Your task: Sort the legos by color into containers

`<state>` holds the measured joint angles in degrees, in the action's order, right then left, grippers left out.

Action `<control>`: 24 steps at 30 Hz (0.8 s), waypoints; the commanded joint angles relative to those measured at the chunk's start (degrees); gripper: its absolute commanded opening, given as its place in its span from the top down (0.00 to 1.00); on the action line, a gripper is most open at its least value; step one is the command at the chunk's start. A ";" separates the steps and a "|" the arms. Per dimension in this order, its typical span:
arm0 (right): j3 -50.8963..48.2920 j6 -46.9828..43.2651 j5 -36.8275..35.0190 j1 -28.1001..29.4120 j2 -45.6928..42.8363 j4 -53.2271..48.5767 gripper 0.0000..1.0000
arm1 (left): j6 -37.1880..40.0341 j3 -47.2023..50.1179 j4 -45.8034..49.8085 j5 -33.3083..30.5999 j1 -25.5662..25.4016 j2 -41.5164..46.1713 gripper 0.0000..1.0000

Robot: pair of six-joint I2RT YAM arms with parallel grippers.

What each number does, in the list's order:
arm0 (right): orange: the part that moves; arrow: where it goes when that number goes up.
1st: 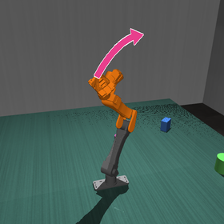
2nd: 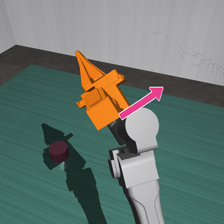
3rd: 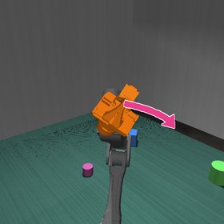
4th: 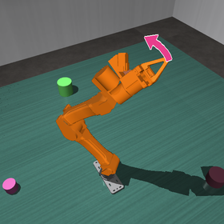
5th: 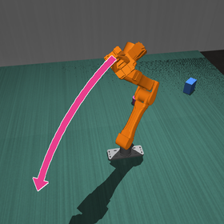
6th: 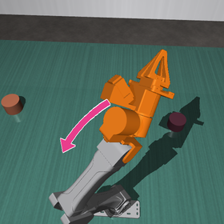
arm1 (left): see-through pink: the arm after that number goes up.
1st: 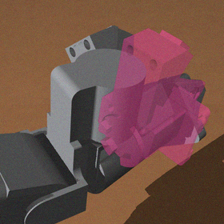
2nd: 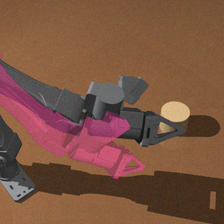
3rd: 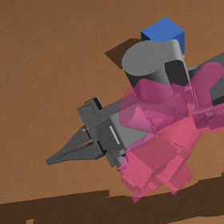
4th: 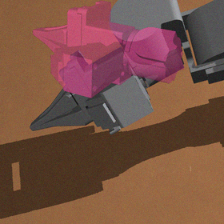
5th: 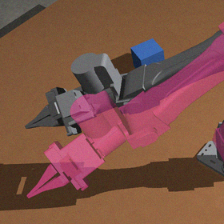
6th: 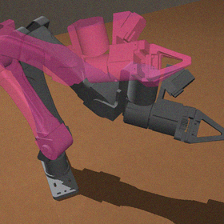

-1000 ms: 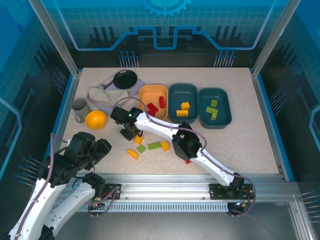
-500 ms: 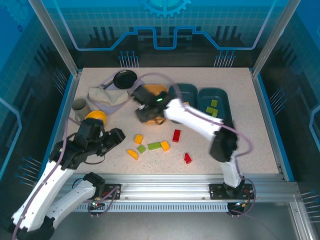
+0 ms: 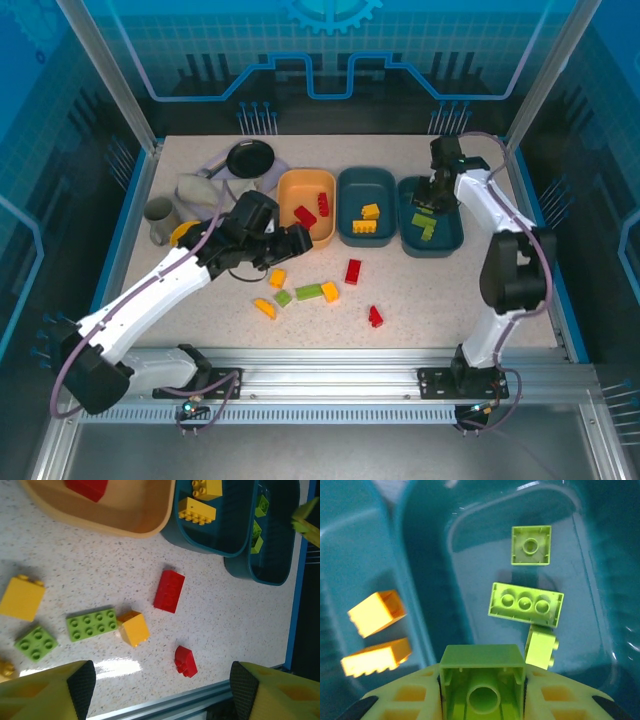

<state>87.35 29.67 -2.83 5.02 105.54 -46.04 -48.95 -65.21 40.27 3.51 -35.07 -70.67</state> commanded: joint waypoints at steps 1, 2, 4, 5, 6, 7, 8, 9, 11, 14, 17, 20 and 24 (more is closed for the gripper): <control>6.34 1.33 5.20 -1.36 5.69 -1.28 0.68 | 1.31 -2.81 -2.23 0.63 -1.19 -2.16 0.25; 8.30 1.27 5.42 -1.65 7.58 -1.66 0.68 | 1.06 -2.90 -2.43 0.49 -1.34 -2.73 0.25; 12.19 1.51 5.64 -2.07 11.73 -3.39 0.68 | 0.46 -2.86 -2.73 0.11 -1.65 -3.32 0.25; 14.04 1.72 5.71 -2.12 13.40 -4.26 0.68 | 0.14 -2.82 -2.77 -0.07 -1.75 -3.54 0.25; 15.75 1.86 5.98 -2.25 15.24 -4.97 0.67 | -0.12 -2.65 -2.81 -0.17 -1.88 -3.64 0.25; 16.96 2.23 5.99 -2.23 16.67 -5.50 0.67 | -0.31 -2.52 -2.86 -0.33 -2.01 -3.68 0.25; 18.04 2.53 6.08 -2.31 17.97 -5.93 0.66 | -0.48 -2.47 -2.89 -0.51 -2.10 -3.68 0.25; 19.05 2.98 6.06 -2.33 19.02 -6.28 0.64 | -0.50 -2.37 -2.83 -0.68 -2.19 -3.68 0.25; 20.34 3.85 5.99 -2.48 20.76 -6.70 0.62 | -0.79 -2.29 -2.74 -0.97 -2.37 -3.68 0.25; 21.39 4.86 6.03 -2.57 22.44 -6.93 0.60 | -1.14 -1.94 -2.58 -1.35 -2.71 -3.51 0.25; 22.24 5.25 6.34 -2.73 23.69 -7.22 0.58 | -1.43 -1.78 -2.22 -1.74 -2.97 -3.16 0.25; 23.01 5.14 6.43 -2.68 24.19 -7.89 0.51 | -1.60 -1.98 -0.98 -2.15 -3.07 -2.77 0.25; 23.05 4.05 5.07 -2.15 20.95 -7.67 0.38 | -1.94 -2.11 1.08 -2.55 -3.10 -2.15 0.25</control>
<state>108.55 34.20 2.04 3.20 128.88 -52.29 -49.63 -66.24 38.96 2.22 -37.69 -74.19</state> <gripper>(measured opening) 0.606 0.749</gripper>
